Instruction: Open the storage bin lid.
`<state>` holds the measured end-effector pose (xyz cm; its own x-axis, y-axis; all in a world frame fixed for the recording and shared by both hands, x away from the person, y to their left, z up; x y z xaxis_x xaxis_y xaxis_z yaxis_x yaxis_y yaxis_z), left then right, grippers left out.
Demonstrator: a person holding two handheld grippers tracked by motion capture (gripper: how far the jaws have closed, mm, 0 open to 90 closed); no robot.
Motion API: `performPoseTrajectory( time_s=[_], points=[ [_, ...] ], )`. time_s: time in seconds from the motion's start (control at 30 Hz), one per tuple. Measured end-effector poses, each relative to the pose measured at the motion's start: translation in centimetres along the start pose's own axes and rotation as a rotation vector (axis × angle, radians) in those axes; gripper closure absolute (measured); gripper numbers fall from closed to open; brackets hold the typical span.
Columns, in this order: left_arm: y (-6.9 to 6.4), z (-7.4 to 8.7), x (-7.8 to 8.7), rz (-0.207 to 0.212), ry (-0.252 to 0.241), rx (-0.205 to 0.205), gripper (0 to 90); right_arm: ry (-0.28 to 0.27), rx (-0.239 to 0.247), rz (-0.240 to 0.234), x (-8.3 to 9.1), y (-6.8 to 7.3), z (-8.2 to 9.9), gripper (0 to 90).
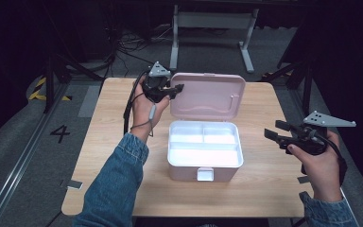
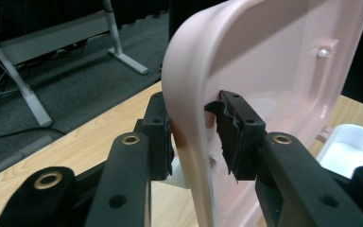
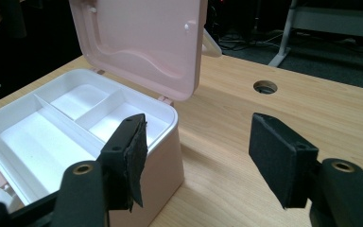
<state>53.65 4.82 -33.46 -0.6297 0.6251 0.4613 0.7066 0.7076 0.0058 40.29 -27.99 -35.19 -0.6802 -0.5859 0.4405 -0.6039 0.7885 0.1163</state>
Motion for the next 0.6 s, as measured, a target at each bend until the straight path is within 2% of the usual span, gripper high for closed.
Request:
performPoseTrajectory(
  time_s=[0.33,0.4,0.47,0.5,0.6],
  points=[
    [1.4,0.3,-1.7,-0.017,0.034,0.033,64.4,0.009,-0.007,0.005,-0.1,-0.4,0.3,38.4],
    [2.1,0.8,-2.6,-0.005,0.04,0.065,64.1,0.02,-0.007,0.004,-0.3,-0.5,0.5,38.4],
    [2.4,1.0,-2.8,-0.002,0.049,0.066,64.6,0.02,-0.007,0.006,-0.3,-0.5,0.5,38.4],
    [2.9,1.4,-3.2,-0.002,0.064,0.082,65.3,0.026,-0.009,0.005,-0.4,-0.5,0.6,38.4],
    [3.4,1.9,-3.7,0.001,0.078,0.094,67.0,0.032,-0.01,0.004,-0.6,-0.5,0.7,38.4]
  ],
)
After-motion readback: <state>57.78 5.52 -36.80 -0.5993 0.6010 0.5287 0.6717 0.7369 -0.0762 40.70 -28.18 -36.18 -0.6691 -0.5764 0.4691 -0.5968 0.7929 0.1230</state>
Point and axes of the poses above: each handheld gripper's, and its own axes: x roughly backward along the jaws, z roughly out of its underside, y roughly to its left, the point moved 8 cm from there along -x, roughly forward along the jaws, and after that the axes turned 1 degree about -z, right-handed, at the moved point
